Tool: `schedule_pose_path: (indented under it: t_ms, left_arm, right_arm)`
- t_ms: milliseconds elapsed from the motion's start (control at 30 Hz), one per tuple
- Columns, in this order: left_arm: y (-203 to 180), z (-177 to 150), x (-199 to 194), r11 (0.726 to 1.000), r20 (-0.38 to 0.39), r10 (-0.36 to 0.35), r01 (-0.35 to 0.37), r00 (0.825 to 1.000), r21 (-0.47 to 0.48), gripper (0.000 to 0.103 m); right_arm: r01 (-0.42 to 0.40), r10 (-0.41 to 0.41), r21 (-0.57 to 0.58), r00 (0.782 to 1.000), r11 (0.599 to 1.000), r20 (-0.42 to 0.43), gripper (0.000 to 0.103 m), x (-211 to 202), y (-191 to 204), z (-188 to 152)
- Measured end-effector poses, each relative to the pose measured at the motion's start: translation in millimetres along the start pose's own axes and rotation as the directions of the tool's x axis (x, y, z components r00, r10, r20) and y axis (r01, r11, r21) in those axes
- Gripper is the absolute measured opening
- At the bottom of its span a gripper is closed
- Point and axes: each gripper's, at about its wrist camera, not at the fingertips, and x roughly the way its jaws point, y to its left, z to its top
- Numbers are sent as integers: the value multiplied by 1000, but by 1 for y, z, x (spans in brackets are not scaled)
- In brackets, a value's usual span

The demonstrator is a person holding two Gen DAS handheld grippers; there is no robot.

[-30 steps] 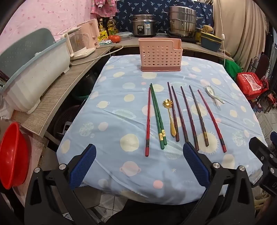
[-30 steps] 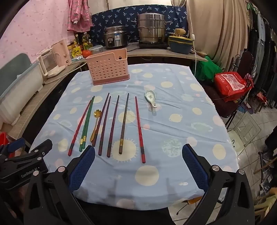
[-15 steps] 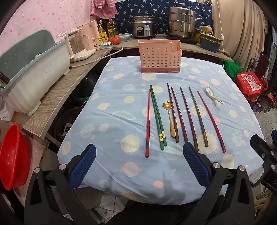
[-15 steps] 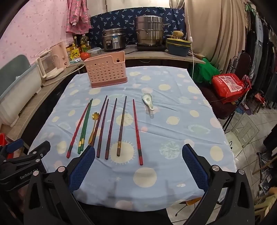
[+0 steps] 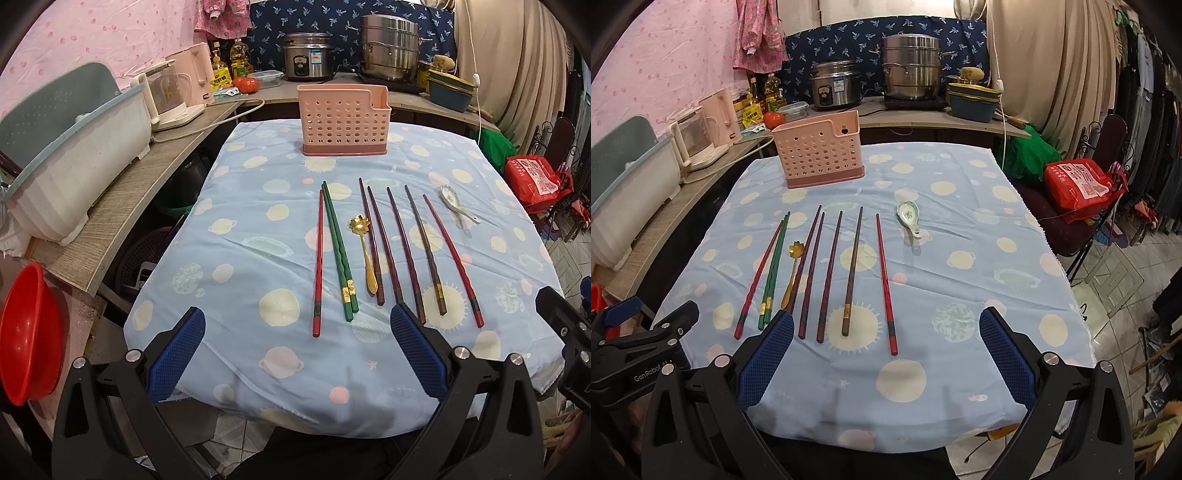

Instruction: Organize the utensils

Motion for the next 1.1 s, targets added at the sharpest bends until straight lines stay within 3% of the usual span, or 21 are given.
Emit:
schedule_pose_path:
  t_ms: [1100]
  left_arm:
    - [0, -1, 5, 1000, -5, 1, -1, 1000, -2, 96]
  right_arm:
    - [-1, 1, 0, 1000, 1000, 0, 96, 1, 1, 0]
